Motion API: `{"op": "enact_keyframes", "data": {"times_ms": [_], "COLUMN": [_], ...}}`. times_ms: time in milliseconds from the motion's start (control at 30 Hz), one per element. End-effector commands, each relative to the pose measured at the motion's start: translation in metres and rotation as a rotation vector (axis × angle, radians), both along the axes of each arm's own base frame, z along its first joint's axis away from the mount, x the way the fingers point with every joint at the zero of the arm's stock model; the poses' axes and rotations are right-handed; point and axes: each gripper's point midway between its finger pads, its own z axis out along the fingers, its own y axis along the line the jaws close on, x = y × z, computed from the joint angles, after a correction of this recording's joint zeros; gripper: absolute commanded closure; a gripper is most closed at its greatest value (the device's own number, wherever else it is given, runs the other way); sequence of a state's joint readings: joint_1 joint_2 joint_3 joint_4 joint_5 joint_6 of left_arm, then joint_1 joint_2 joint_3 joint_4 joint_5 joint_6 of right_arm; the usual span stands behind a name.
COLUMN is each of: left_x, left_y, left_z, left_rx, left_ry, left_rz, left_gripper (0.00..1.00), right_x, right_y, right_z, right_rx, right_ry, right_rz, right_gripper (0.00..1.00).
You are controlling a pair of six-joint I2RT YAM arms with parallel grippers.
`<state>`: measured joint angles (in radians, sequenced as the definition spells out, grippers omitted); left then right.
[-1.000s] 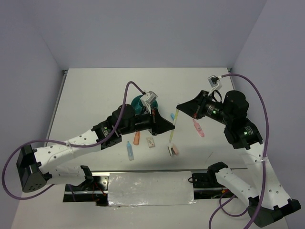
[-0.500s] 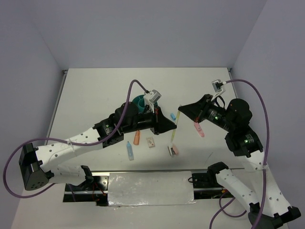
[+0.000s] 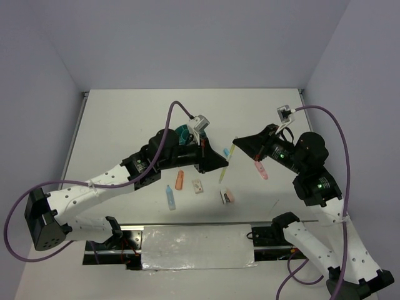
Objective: Sort the stationery into containers
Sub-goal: Close the pen cap on the pen.
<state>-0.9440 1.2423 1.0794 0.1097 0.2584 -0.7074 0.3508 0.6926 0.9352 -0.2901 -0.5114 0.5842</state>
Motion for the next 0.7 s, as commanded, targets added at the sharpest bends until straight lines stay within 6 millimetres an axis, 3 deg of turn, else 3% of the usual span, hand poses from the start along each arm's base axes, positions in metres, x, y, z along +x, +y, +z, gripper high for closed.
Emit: {"op": "enact_keyframes", "data": {"times_ms": [0, 400, 567, 667], "left_x": [0.043, 0.043, 0.047, 0.044], "left_y": [0.028, 0.023, 0.029, 0.024], "left_z": [0.145, 0.160, 0.162, 0.154], "left_rx": [-0.386, -0.421, -0.414, -0.380], "left_ry": [-0.283, -0.305, -0.312, -0.314], "left_rz": [0.167, 0.129, 0.145, 0.113], "left_gripper": [1.00, 1.00, 1.00, 1.00], "right_x": [-0.044, -0.054, -0.054, -0.047], "right_y": [0.015, 0.024, 0.025, 0.025], "right_z": [-0.061, -0.093, -0.093, -0.078], "right_rx": [-0.087, -0.079, -0.073, -0.068], "right_ry": [0.211, 0.286, 0.285, 0.263], "right_rz": [0.196, 0.233, 0.239, 0.217], "right_gripper": [1.00, 1.00, 1.00, 0.97]}}
